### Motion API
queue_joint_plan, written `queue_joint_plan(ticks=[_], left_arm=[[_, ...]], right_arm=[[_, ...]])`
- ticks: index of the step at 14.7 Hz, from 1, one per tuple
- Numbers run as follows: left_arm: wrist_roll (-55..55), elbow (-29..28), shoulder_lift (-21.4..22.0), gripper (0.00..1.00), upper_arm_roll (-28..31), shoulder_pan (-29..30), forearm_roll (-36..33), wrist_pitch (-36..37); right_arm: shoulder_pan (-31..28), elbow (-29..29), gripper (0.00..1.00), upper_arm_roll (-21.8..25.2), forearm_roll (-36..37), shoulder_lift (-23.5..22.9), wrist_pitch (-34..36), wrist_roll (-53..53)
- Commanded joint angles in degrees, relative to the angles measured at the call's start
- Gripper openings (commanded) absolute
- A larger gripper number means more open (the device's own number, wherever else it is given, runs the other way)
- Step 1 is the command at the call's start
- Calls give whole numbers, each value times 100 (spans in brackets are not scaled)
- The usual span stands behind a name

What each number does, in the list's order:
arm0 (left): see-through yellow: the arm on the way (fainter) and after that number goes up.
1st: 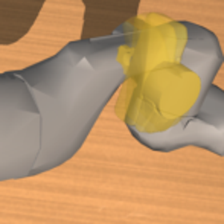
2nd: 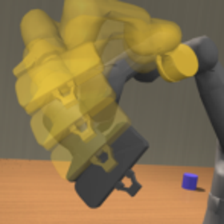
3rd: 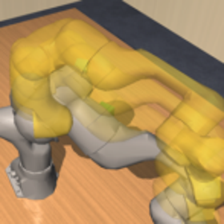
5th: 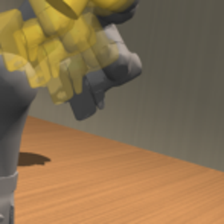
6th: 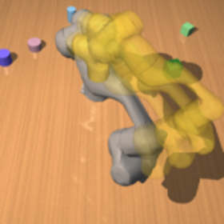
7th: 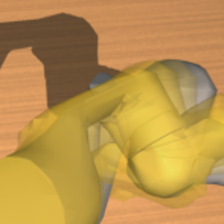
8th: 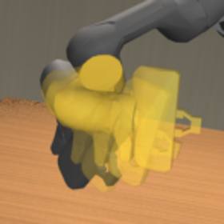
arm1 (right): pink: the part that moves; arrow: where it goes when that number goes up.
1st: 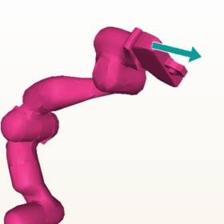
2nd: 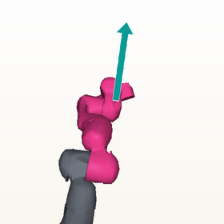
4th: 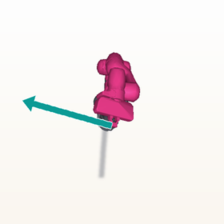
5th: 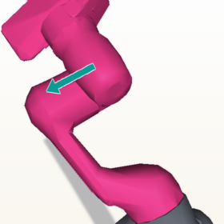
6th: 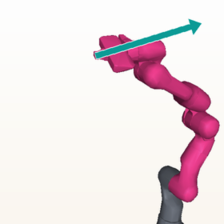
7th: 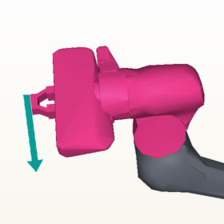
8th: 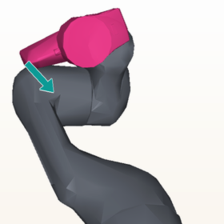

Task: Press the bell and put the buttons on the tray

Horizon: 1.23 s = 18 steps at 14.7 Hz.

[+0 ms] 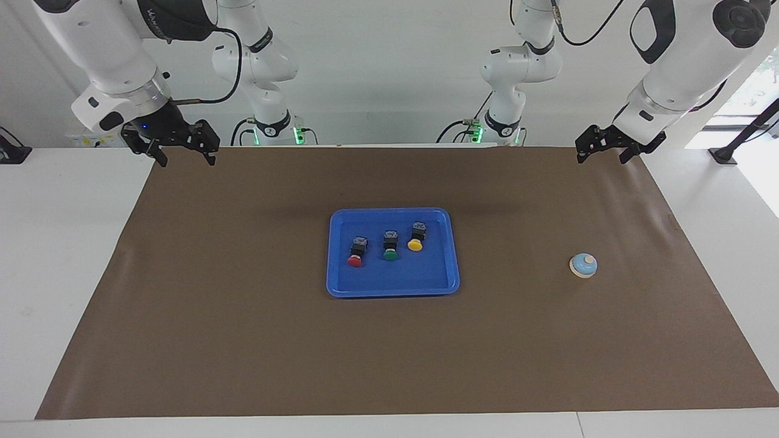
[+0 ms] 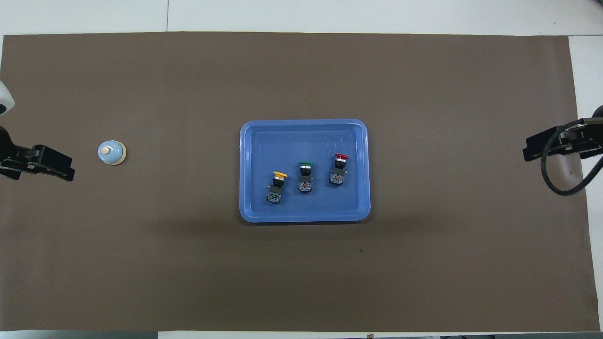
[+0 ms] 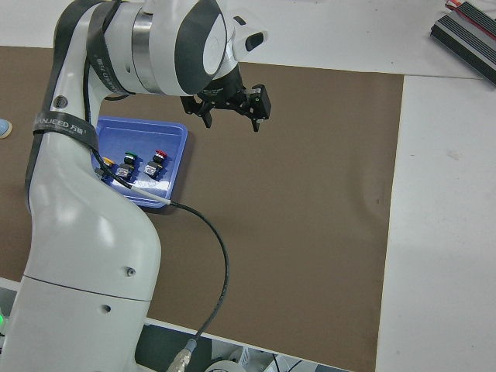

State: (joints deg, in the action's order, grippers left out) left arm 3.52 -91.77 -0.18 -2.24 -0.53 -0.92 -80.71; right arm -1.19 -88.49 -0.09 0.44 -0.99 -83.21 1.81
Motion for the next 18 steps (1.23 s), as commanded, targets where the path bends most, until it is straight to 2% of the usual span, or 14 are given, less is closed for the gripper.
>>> queue_joint_plan(ticks=[1, 6, 8, 18], left_arm=[[-106, -16, 70, 100, 39, -79, -84, -59], [-114, -16, 70, 100, 39, -88, -58, -68], [-115, -25, 70, 100, 39, -10, 257, -269], [-123, -69, 53, 100, 65, 0, 382, -833]], right_arm=[[-136, -151, 100, -105, 61, 143, -11, 100], [-153, -151, 100, -96, 61, 143, 102, 109], [-162, -151, 100, -79, 61, 143, 112, 109], [-153, -142, 100, -70, 61, 143, 112, 118]])
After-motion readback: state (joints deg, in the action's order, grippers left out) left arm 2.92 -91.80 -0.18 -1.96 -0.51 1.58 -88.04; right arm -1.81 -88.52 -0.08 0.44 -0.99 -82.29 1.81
